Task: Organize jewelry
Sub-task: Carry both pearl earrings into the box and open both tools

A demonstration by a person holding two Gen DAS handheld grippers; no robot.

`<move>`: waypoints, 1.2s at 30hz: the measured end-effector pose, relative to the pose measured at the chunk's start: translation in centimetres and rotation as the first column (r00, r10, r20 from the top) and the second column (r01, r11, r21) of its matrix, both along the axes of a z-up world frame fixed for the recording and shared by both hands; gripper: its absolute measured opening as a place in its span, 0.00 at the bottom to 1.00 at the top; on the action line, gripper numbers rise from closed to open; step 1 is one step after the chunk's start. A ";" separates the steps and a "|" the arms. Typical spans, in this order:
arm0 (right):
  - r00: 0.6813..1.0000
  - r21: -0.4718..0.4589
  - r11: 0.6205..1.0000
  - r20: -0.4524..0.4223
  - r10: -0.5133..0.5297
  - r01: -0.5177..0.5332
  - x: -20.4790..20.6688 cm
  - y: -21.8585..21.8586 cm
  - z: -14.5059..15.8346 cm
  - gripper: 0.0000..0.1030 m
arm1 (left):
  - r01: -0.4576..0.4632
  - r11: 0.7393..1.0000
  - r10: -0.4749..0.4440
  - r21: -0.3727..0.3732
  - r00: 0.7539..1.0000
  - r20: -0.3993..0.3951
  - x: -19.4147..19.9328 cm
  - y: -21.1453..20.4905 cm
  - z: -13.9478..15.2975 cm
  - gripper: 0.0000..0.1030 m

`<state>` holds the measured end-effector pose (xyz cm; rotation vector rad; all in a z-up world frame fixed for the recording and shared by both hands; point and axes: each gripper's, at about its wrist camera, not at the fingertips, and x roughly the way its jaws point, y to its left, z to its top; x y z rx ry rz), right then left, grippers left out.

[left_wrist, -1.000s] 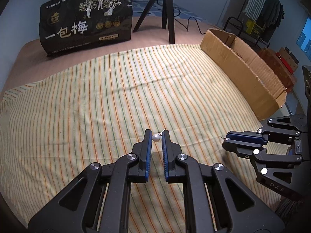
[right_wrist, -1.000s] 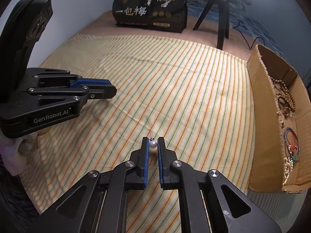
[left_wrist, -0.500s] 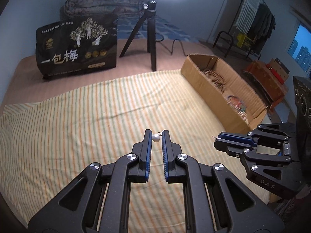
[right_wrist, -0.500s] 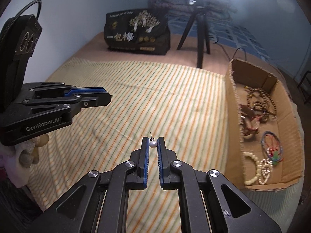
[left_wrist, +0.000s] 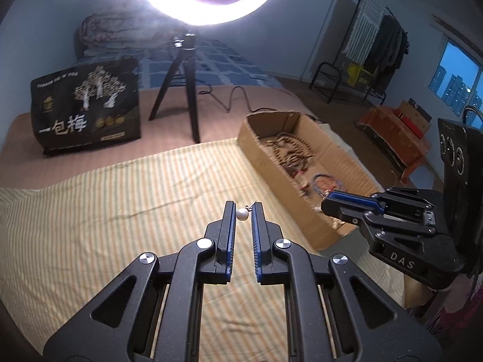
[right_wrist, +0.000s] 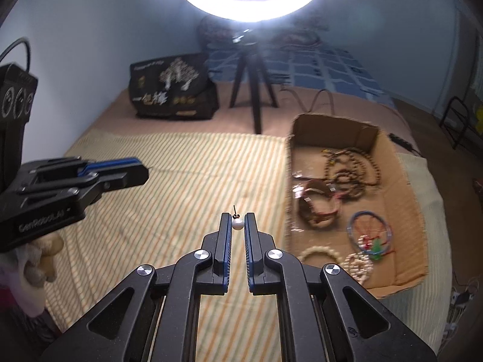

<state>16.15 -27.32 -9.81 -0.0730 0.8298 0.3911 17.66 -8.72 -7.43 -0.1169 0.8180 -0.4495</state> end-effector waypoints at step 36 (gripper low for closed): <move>0.975 0.075 0.973 -0.016 -0.219 0.220 6.0 -10.4 0.7 0.07 | 0.110 0.993 -0.110 -0.036 0.994 -0.002 3.3 -12.1 -0.4 0.08</move>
